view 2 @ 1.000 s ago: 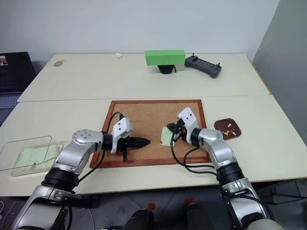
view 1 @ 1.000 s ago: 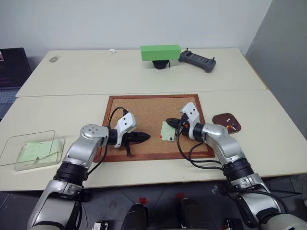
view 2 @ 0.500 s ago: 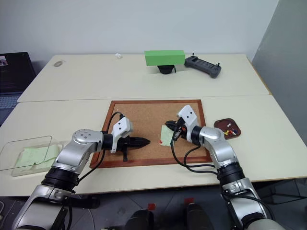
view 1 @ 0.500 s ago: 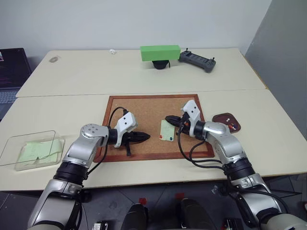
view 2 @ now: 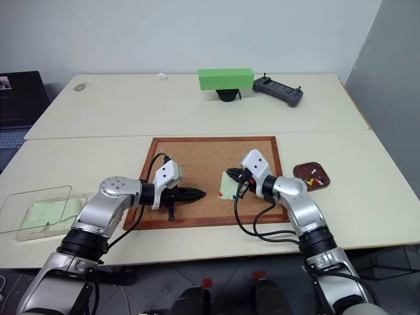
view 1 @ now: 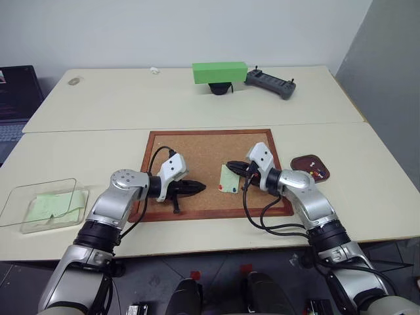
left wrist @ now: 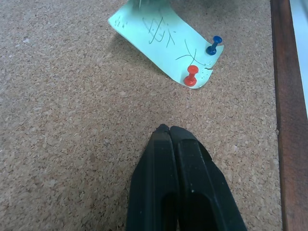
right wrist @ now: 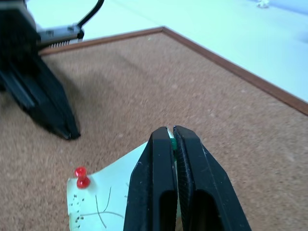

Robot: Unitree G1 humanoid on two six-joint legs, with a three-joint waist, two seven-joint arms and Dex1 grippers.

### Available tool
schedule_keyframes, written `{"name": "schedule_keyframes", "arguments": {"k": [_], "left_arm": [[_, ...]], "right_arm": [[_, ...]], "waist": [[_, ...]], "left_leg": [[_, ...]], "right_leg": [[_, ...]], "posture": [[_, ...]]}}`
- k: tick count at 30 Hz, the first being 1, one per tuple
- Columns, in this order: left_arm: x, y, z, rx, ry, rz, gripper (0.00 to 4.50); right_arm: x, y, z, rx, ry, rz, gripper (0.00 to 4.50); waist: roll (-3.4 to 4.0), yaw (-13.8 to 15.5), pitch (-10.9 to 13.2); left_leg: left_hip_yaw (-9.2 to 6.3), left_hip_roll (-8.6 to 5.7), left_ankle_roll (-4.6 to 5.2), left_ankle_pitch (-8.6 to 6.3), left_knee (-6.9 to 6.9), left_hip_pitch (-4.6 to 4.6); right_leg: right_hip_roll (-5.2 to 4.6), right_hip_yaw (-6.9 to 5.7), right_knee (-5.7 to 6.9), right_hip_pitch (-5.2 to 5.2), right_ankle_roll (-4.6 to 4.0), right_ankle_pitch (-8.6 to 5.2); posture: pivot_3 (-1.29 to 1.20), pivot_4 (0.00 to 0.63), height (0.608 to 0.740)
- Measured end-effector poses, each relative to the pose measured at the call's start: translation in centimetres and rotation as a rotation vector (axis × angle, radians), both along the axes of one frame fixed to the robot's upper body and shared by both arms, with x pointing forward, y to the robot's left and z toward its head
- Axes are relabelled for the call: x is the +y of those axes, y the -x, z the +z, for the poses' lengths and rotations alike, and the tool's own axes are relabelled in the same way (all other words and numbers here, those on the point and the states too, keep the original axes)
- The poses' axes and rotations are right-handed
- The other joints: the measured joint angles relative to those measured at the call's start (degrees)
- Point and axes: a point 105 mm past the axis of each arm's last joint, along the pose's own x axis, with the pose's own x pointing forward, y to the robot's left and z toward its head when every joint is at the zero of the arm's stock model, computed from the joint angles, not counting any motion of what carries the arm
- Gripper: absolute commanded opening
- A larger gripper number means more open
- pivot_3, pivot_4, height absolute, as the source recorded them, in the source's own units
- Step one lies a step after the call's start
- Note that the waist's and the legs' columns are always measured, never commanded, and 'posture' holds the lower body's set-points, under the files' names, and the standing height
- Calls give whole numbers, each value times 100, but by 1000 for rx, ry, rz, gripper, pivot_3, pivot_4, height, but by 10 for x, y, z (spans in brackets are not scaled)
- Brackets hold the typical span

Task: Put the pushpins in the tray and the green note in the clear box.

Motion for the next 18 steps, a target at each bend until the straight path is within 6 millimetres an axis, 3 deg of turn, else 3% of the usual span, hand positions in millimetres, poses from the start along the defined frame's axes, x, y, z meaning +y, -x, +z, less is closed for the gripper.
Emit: {"name": "schedule_keyframes", "arguments": {"k": [5,9,15,18], "left_arm": [[-2,0,0,-1,2,-4,0],[-1,0,0,0,0,-2,0],[-2,-1,0,-2,1,-3,0],[-3,-1,0,-4,5,-9,0]], "right_arm": [[-15,12,16,4,-50,-16,54],[-55,20,32,11,-65,-115,54],[-74,26,37,33,-81,-189,54],[-99,26,33,43,-66,-294,54]], "waist": [[1,15,1],[1,26,1],[2,32,0],[2,55,0]], "left_leg": [[-5,2,0,0,-1,-4],[-1,-3,0,0,-1,-1],[-3,-2,0,0,-1,-2],[1,-3,0,0,-2,-4]], "right_leg": [[-2,-2,-3,0,0,0],[-2,0,-8,3,0,-1],[1,-2,-8,3,1,-1],[-2,1,-12,3,1,-1]], "posture": [[0,150,740],[0,150,740],[0,150,740],[0,150,740]]}}
